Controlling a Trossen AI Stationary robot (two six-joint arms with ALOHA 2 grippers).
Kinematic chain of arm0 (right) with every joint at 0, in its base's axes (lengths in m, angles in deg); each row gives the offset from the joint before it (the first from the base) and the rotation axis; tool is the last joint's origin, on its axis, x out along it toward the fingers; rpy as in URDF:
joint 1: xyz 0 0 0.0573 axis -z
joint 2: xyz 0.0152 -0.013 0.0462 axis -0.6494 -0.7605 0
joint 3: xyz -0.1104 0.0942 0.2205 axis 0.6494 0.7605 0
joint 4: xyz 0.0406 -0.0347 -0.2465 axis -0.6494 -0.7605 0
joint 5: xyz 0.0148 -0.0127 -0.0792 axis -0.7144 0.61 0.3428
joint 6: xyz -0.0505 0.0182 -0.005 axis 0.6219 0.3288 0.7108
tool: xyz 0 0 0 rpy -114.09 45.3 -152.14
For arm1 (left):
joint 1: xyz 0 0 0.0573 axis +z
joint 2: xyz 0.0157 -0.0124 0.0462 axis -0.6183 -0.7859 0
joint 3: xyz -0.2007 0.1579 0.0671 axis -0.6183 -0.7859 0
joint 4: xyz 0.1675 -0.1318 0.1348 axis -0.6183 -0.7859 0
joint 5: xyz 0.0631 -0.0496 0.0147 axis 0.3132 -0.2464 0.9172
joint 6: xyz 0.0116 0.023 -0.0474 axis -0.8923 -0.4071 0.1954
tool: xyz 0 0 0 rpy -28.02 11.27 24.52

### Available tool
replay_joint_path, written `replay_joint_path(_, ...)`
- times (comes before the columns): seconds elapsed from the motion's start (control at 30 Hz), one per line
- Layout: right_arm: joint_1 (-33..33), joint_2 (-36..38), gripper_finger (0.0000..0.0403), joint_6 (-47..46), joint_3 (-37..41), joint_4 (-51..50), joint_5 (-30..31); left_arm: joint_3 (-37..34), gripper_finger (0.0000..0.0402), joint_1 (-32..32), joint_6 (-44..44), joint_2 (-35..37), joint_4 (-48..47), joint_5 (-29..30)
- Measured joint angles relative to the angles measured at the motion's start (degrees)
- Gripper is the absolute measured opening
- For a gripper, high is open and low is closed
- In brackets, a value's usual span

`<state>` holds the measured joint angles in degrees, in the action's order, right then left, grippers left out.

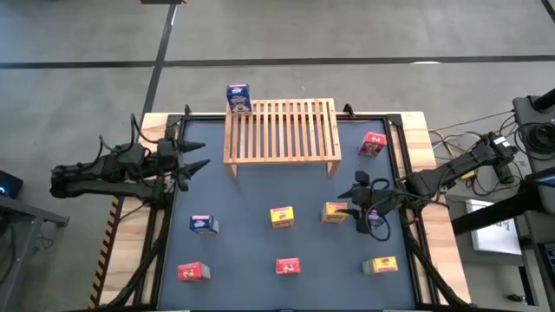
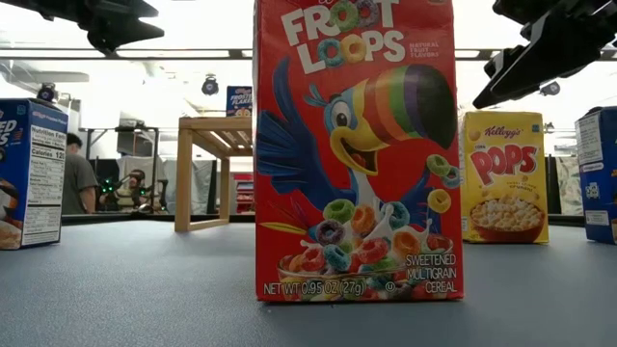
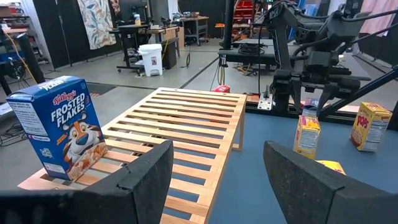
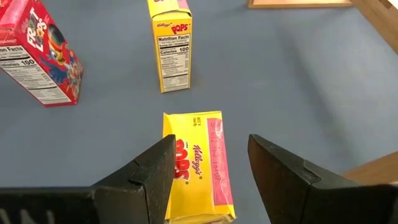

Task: Stack cereal on shelf
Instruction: Put the top right yellow cereal box on the shelf

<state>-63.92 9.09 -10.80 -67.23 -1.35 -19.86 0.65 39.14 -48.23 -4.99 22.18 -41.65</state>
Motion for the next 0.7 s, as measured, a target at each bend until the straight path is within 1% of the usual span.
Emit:
replay_joint_path(0.23,-0.11,1.49,0.0192,0.0,0.01,-0.03,-0.04,0.0,0.0233,0.0,0.0,0.0,-0.1,0.0)
replay_joint_path(0.43,-1.48,2.68,0.0192,-0.2,-0.39,-1.14,-0.12,0.0,0.0233,0.0,0.0,0.0,-0.09,-0.02)
replay_joint_path(0.7,-4.1,1.84,0.0192,0.24,-4.3,-2.55,0.0,0.0,0.0233,0.0,0.0,0.0,0.22,0.0)
